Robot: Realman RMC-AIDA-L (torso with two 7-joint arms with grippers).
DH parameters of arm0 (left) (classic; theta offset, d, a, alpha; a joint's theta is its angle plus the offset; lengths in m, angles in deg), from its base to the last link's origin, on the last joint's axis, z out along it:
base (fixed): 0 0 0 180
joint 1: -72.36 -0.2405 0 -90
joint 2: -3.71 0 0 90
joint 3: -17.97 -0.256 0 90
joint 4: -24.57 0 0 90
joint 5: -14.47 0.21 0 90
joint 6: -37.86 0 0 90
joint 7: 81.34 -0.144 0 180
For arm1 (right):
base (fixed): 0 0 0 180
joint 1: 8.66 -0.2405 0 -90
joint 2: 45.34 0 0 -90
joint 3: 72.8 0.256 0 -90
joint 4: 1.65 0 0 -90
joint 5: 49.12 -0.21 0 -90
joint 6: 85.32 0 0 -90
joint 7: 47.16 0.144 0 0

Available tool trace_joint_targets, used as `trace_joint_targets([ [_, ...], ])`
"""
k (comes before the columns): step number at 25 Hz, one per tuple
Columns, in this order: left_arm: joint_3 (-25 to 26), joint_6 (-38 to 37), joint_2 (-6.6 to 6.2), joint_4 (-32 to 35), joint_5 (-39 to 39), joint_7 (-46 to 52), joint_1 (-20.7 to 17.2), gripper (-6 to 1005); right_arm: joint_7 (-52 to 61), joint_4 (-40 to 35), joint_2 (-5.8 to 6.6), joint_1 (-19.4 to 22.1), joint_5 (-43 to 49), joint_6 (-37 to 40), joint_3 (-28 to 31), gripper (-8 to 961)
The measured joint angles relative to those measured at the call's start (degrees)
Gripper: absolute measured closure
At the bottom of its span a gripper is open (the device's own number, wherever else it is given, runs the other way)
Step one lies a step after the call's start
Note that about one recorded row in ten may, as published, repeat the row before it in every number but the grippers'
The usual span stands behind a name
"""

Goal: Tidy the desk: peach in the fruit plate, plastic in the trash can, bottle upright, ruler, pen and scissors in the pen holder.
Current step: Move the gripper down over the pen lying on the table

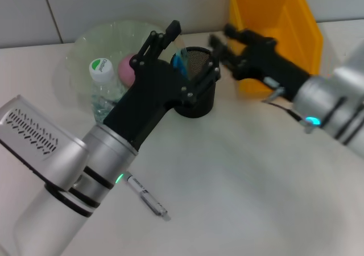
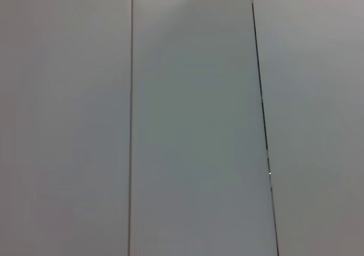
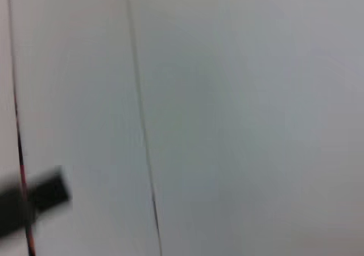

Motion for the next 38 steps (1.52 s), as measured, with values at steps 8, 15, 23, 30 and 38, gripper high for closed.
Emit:
trace_joint_targets([
  [8, 0.31, 0.29, -1.05, 0.51, 0.96, -0.14, -2.32, 215, 19.95, -14.94, 0.32, 9.83, 0.33, 8.83, -6.28, 451],
  [15, 10.18, 0.65, -4.24, 1.55, 21.54, 14.43, -8.88, 215, 30.34, -24.78, 2.94, 15.77, 7.78, 13.81, -12.58, 192],
  [23, 25.85, 0.65, -8.65, 4.07, 52.07, 46.28, -12.55, 215, 42.8, -28.58, 8.96, 14.21, 25.51, 21.32, -12.26, 126],
  [30, 43.08, -2.16, -9.51, 10.83, 85.3, 82.29, -13.11, 215, 45.11, -31.19, 9.67, 13.92, 28.02, 21.3, -12.2, 126],
  [38, 63.52, -18.7, -5.31, 21.87, 121.21, 112.76, -9.33, 215, 45.28, -32.06, 9.8, 13.32, 29.34, 20.78, -12.23, 127],
])
